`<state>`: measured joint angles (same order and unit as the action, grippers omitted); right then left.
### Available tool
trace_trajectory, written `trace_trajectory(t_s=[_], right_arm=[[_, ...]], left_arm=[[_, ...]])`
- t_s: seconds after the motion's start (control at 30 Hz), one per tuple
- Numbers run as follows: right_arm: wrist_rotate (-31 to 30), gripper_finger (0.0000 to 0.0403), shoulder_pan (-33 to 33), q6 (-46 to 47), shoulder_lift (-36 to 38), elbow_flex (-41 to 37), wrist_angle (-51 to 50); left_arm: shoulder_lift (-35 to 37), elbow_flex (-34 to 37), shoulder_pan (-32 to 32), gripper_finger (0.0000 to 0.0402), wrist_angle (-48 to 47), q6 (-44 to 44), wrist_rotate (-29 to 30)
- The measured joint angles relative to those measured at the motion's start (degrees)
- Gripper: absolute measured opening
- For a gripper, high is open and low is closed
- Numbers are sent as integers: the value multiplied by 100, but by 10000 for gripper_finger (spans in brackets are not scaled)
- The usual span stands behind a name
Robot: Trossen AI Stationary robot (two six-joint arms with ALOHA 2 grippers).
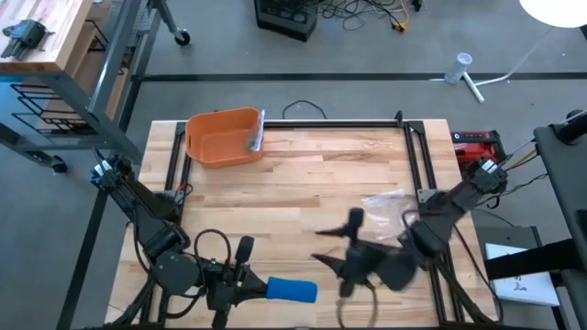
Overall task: Roll bandage
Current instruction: Roll the blue bandage
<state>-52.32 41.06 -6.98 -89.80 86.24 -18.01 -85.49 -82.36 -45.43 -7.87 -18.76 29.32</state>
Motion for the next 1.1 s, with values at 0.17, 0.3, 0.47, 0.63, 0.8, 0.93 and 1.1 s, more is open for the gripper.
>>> trace_trajectory(t_s=[0.17,0.3,0.47,0.63,0.8,0.93,1.1], right_arm=[[-863,219,636,214,-38,-428,56],[-1079,215,907,565,-60,-838,406],[-1007,221,1020,593,-74,-1290,1557],[-712,226,877,626,-74,-1609,2062],[-208,221,724,565,-74,-1628,2383],[184,212,458,533,-74,-1628,2522],[201,194,113,243,-135,-1631,2803]], left_arm=[[11,294,113,0,857,36,-228],[17,650,299,0,1530,296,-441],[35,1049,541,0,2314,486,-561],[46,1248,682,0,2724,695,-897],[46,1265,693,0,2735,732,-898],[46,1265,693,0,2833,750,-979],[46,1265,693,0,2899,910,-1088]])
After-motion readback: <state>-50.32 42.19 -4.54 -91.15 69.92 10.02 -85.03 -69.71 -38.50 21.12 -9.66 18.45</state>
